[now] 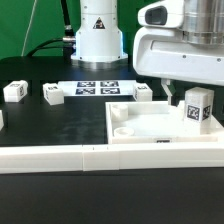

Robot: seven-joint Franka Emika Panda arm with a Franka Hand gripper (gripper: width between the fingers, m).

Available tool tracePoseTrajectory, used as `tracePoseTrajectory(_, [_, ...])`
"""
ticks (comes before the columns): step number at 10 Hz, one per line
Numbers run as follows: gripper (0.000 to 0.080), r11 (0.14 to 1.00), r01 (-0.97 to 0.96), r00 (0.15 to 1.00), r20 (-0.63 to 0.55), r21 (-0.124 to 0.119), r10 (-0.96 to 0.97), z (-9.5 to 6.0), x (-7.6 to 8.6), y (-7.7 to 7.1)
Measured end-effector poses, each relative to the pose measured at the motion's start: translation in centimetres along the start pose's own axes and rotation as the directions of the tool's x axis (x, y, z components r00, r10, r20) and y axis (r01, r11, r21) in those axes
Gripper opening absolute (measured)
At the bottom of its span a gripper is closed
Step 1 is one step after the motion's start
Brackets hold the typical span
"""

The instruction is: Assemble one leg

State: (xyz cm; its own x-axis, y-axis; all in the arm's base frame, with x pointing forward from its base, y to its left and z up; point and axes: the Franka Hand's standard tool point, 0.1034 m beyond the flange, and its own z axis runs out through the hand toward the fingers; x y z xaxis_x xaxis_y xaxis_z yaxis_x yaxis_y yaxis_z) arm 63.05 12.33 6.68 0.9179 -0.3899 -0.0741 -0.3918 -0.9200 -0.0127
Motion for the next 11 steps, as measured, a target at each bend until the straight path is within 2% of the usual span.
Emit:
tracePoseTrajectory(2, [0.0649, 0.988, 0.155, 0.988, -0.001, 0.002, -0.155, -0.15, -0.34, -0.6])
tracePoseTrajectory(4, [0.0649, 0.913, 0.407, 0.913, -0.004, -0.004, -0.407, -0.23, -0.47, -0.84])
tracePoseTrajectory(5, [0.0649, 0.841, 0.541, 0.841, -0.003, -0.018, -0.541, -0.23, -0.39, -0.71])
tracePoseTrajectory(6, [0.0649, 0.742, 0.67, 0.743, 0.001, -0.022, -0.67, -0.24, -0.23, -0.47])
tracePoseTrajectory(8, [0.0649, 0.639, 0.769, 0.64, 0.004, -0.021, -0.769, -0.21, -0.19, -0.36])
tracePoseTrajectory(10, [0.0619, 0.59, 0.807, 0.59, 0.007, -0.021, -0.807, -0.15, -0.11, -0.15])
tracePoseTrajectory(11, [0.0619, 0.595, 0.803, 0.596, 0.007, -0.021, -0.803, -0.12, -0.12, -0.14])
